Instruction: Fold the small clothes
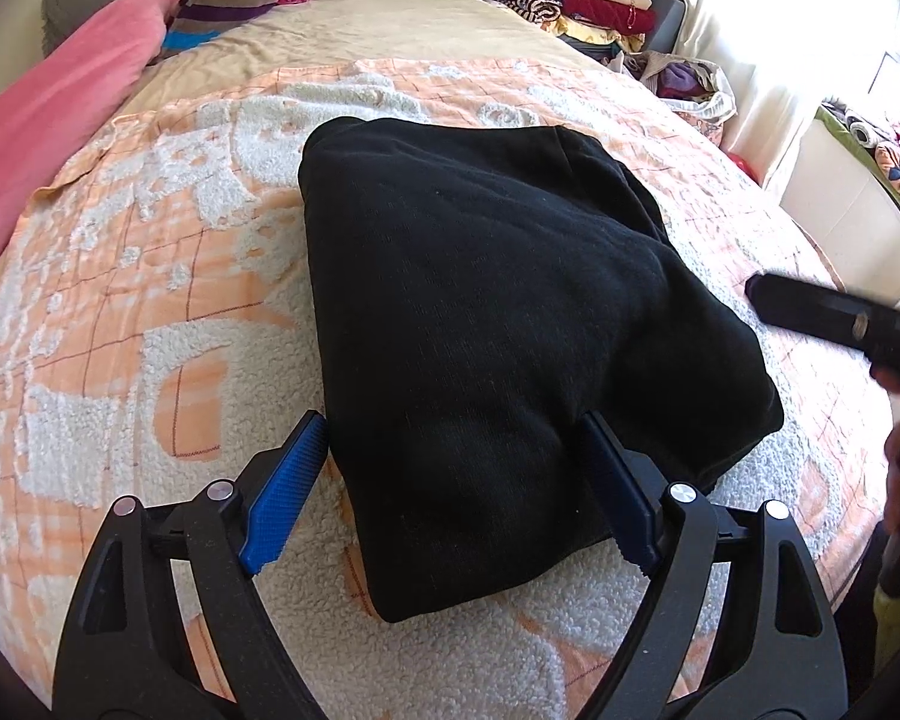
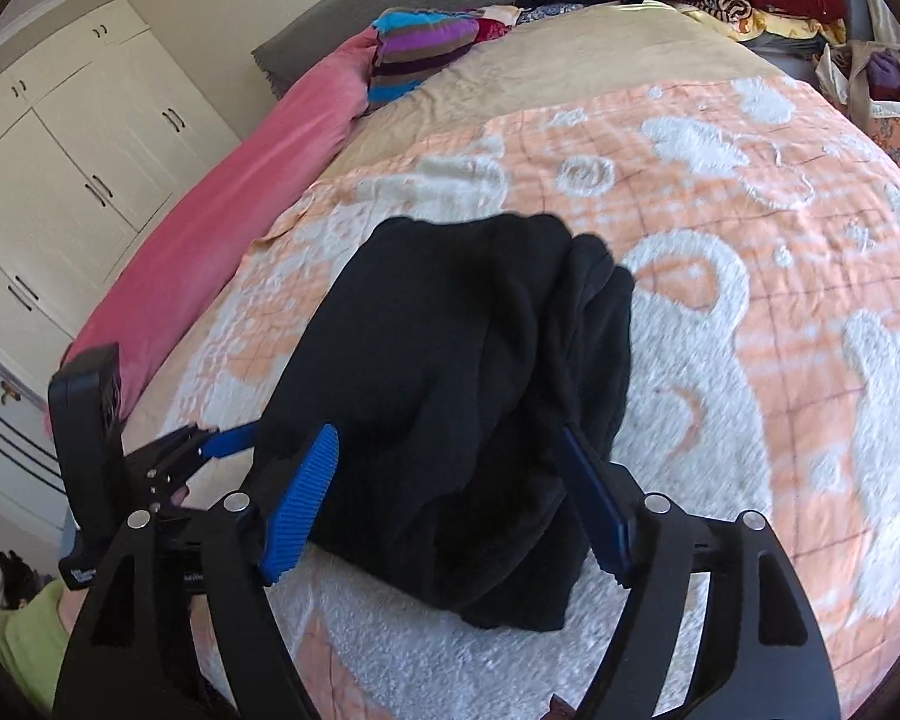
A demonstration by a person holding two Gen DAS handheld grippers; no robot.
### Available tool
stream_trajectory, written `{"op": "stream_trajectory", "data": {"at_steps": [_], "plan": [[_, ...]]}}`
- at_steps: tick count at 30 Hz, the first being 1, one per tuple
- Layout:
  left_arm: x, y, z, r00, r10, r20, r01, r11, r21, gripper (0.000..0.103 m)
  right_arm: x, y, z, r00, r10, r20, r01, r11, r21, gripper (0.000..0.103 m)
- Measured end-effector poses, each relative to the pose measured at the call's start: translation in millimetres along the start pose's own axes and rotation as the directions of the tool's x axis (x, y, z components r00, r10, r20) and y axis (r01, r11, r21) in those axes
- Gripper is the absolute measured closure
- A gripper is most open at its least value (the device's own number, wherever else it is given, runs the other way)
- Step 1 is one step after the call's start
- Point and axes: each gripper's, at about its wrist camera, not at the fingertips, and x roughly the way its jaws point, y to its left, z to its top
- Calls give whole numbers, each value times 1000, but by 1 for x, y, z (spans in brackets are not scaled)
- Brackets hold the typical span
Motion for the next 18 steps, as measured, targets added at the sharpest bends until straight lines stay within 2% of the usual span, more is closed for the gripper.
{"op": "stream_trajectory", "data": {"at_steps": [2, 3, 4, 5, 9, 11, 15, 18], "plan": [[0, 0, -1, 1000, 0, 1, 0, 1000, -2, 26, 8, 2, -3, 1000, -4, -28, 4, 1000, -13, 30], [-1, 0, -1, 1000, 2, 0, -2, 1000, -1, 26, 16, 4, -7, 998, 8, -64, -10, 999, -31, 44], [-1, -1, -1, 1000, 2, -1, -2, 1000, -1, 26, 22, 6, -9, 995, 9, -101, -15, 998, -56, 90], [-1, -1, -1, 1000, 1, 0, -1, 1000, 0, 26, 27, 8, -12, 992, -7, -125, -3, 997, -79, 88], [-6, 0, -3, 1000, -6, 3, 6, 1000, 7, 26, 12, 16, -14, 993, -37, -111, 23, 992, -122, 89], [-9, 0, -5, 1000, -17, 2, 17, 1000, 10, 26, 8, 10, -18, 993, -34, -110, 24, 995, -93, 89], [-3, 1, -10, 1000, -16, -18, 17, 1000, 9, 26, 31, -8, -31, 980, -42, -197, 36, 999, -36, 89], [1, 2, -13, 999, -23, -28, 22, 1000, -5, 26, 30, -4, -29, 982, -29, -187, 20, 999, -50, 84]]}}
